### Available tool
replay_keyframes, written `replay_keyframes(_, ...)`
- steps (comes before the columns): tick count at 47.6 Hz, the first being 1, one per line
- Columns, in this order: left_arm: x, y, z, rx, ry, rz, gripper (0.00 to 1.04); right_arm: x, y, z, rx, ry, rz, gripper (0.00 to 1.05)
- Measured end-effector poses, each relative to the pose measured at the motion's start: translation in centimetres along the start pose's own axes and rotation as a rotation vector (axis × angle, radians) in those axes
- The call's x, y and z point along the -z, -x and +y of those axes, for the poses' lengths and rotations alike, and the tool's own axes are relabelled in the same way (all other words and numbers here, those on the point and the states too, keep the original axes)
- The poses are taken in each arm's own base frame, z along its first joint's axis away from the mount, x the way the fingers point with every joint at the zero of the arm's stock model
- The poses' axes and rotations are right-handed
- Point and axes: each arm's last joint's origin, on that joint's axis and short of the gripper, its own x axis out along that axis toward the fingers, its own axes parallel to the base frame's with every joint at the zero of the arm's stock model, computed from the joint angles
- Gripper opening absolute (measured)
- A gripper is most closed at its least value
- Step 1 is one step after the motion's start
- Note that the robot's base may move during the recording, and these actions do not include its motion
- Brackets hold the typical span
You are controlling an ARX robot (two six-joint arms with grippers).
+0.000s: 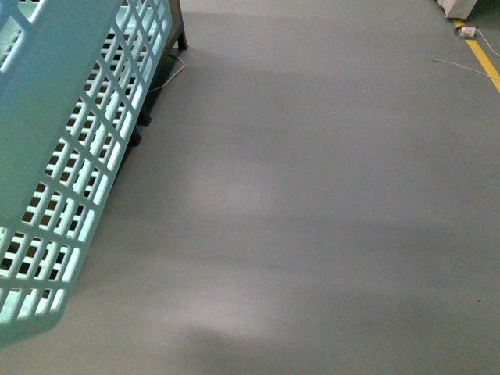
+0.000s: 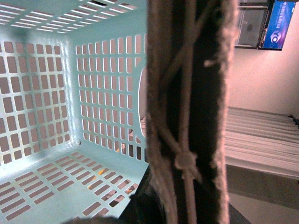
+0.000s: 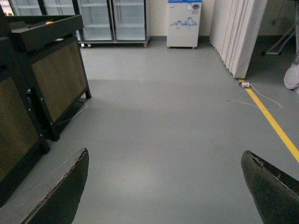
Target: Pick lemon and mango into basket
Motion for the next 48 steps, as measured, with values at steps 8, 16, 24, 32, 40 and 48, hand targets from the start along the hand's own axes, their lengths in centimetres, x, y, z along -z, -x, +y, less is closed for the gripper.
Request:
replay_keyframes(8,0.0,0.0,0.0,0.0,-0.001,0.0,0.05,0.0,0.0,0.0,0.0,0.0,0.0,0.96)
replay_keyframes(16,0.0,0.0,0.0,0.0,-0.001,0.0,0.05,0.0,0.0,0.0,0.0,0.0,0.0,0.96)
replay_keyframes(24,0.0,0.0,0.0,0.0,-0.001,0.0,0.05,0.0,0.0,0.0,0.0,0.0,0.0,0.96)
replay_keyframes(32,0.0,0.0,0.0,0.0,-0.001,0.0,0.05,0.0,0.0,0.0,0.0,0.0,0.0,0.96)
replay_keyframes(40,0.0,0.01,-0.02,0.0,0.0,0.0,0.05,0.0,0.0,-0.01,0.003,0.0,0.0,0.96)
replay_keyframes(48,0.18,0.04,-0.07,0.002,0.005,0.024,0.05,0.0,0.0,-0.01,0.003,0.0,0.0,0.96)
